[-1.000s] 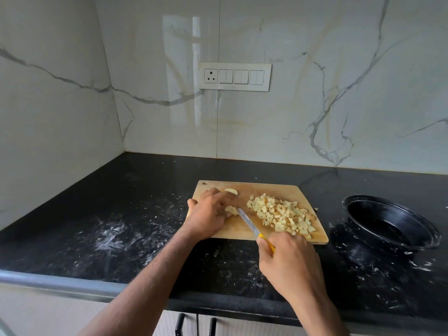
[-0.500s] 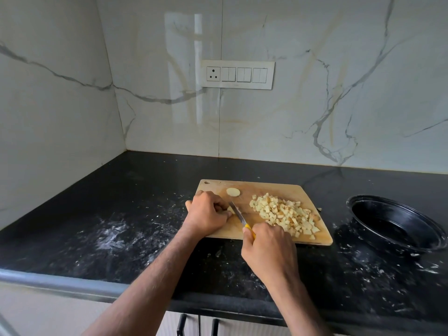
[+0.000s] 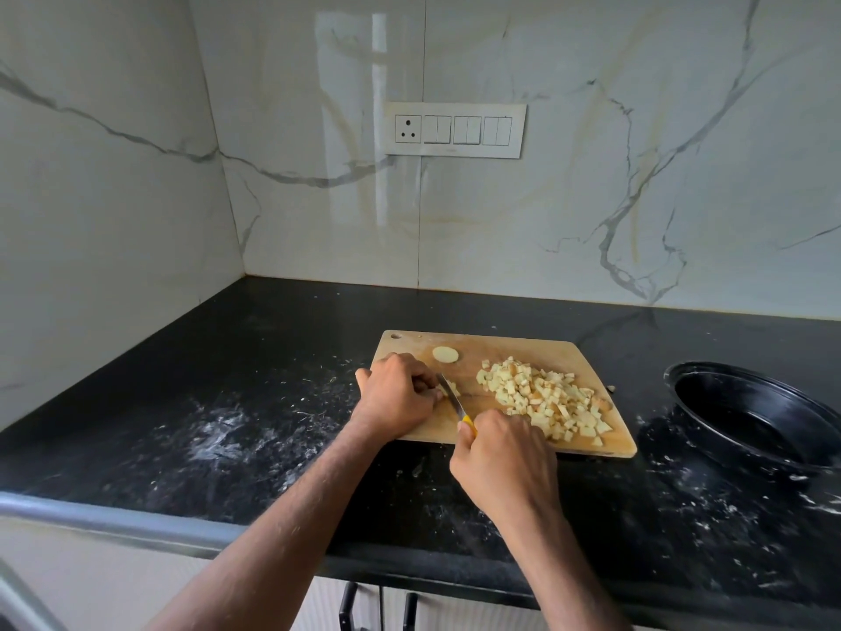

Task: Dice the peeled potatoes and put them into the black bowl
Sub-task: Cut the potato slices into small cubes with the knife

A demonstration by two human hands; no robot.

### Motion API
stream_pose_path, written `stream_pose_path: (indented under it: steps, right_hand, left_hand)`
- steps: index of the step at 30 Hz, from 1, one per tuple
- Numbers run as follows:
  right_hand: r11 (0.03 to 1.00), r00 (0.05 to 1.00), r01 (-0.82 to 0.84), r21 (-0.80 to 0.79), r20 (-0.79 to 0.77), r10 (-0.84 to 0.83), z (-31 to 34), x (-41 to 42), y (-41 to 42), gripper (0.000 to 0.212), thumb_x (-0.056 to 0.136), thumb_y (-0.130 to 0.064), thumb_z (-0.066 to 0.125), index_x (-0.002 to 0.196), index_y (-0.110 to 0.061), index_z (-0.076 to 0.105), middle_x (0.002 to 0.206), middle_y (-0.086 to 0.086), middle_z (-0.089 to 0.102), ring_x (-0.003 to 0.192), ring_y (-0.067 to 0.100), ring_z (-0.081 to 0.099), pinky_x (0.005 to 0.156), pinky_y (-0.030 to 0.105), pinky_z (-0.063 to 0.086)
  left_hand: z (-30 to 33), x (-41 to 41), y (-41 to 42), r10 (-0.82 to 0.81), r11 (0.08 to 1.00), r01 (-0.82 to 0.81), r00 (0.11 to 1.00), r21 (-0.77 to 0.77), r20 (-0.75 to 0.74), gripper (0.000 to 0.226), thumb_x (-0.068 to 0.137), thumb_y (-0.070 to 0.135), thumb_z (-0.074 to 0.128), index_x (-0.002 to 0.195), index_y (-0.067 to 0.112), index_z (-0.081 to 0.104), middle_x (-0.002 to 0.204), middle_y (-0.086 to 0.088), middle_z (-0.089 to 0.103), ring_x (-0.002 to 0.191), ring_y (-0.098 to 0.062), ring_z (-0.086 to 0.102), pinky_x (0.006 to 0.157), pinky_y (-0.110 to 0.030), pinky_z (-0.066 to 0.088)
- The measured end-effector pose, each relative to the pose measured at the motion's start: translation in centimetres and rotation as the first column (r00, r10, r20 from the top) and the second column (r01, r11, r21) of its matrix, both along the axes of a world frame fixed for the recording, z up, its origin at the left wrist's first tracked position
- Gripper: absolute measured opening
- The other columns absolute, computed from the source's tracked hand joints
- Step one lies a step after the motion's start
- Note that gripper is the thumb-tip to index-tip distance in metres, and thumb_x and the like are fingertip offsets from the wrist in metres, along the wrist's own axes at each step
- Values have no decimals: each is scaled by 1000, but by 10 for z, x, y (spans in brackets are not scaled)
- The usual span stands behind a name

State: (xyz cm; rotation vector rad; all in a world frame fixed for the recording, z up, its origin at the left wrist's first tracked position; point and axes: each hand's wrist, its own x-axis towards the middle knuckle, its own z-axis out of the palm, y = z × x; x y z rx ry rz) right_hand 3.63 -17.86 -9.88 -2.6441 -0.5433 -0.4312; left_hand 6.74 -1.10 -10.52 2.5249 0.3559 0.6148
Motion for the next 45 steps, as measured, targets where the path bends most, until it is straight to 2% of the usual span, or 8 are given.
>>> stream_pose_path:
  steps: [4,11,16,23,27,31,38,45]
  right_hand:
    - [1000,1000,-9,-20,-12,9,5,4,6,26,101,-37,49,93,-16,62,72,-5,47,67,15,47,61,27,35]
    - [999,1000,-17,-34,3,17,3,1,7,29,102,-40,47,96,-17,63,78,-3,52,72,17,51,65,28,41]
    - [1000,1000,-12,-13,12,12,-7,-10,-11,31,100,-44,44,82,-24,57,74,-6,58,69,16,58,59,28,45]
    - [997,996,58,59,60,-62,-13,-12,-23,37,96,-48,48,68,-23,52,58,-8,52,53,12,48,45,17,19]
    - [998,996,19,59,91,-25,-11,-8,-14,37,97,-44,50,66,-24,47,56,-9,48,51,12,52,45,20,33]
    - [999,996,10,41,87,-13,-10,-6,-10,36,98,-45,48,68,-25,50,60,-5,56,56,16,59,52,29,52]
    - [1000,996,3,25,90,-5,-13,-5,-8,36,98,-46,47,71,-24,55,63,-5,58,57,15,58,51,26,46]
    - [1000,998,4,29,59,-6,-12,-3,-7,35,98,-46,46,71,-25,49,65,-5,57,59,15,57,52,25,42]
  left_hand:
    - [-3,1,1,-28,1000,28,1000,-5,-4,8,80,34,76,87,33,77,86,21,63,94,-10,58,94,-41,37]
    - [0,-1,0,-5,1000,5,1000,4,-3,8,83,33,76,90,31,77,92,18,67,96,-10,57,90,-39,32]
    - [1,0,2,6,1000,-6,1000,-18,0,11,85,36,77,92,28,77,92,18,66,96,-10,56,92,-40,32]
    - [2,-2,-2,0,1000,-1,1000,-31,-23,13,83,34,78,92,26,78,90,16,68,96,-13,59,96,-43,35]
    - [4,-4,-1,24,997,-24,1000,-73,0,9,77,34,81,85,29,79,79,18,67,88,-9,60,97,-41,43]
    - [7,-5,-2,26,997,-26,1000,-69,-2,9,79,34,81,86,29,78,74,22,59,85,-8,56,94,-38,40]
    - [5,-4,-3,30,998,-30,1000,-57,0,6,82,32,78,85,28,77,71,22,54,84,-8,50,87,-36,33]
    - [4,-2,-2,33,996,-34,999,-79,-14,7,85,29,76,91,29,79,93,16,70,98,-13,55,92,-38,31]
